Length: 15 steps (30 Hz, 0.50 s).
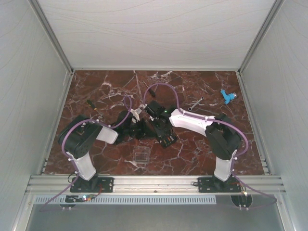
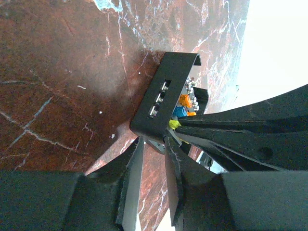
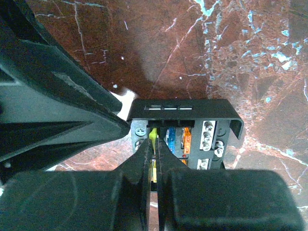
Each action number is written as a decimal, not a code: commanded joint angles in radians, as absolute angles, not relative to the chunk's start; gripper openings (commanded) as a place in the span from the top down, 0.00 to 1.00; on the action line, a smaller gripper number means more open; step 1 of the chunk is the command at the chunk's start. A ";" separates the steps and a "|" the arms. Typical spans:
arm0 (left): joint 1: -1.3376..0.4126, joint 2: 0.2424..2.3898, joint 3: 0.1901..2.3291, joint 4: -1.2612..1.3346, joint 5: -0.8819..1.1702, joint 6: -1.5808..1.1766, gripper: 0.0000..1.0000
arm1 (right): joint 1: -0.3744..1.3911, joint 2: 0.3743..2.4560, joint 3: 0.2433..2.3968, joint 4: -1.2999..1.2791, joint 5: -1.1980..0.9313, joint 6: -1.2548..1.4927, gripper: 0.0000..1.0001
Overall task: Snap on the fuse box
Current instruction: Install the fuse at the fuse box base.
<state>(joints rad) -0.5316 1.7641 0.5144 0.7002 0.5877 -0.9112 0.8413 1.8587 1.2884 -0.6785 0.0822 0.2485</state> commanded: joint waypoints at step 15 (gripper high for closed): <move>-0.535 1.773 0.529 0.708 0.591 -0.888 0.77 | 0.807 1.981 1.165 -0.651 0.198 0.223 1.00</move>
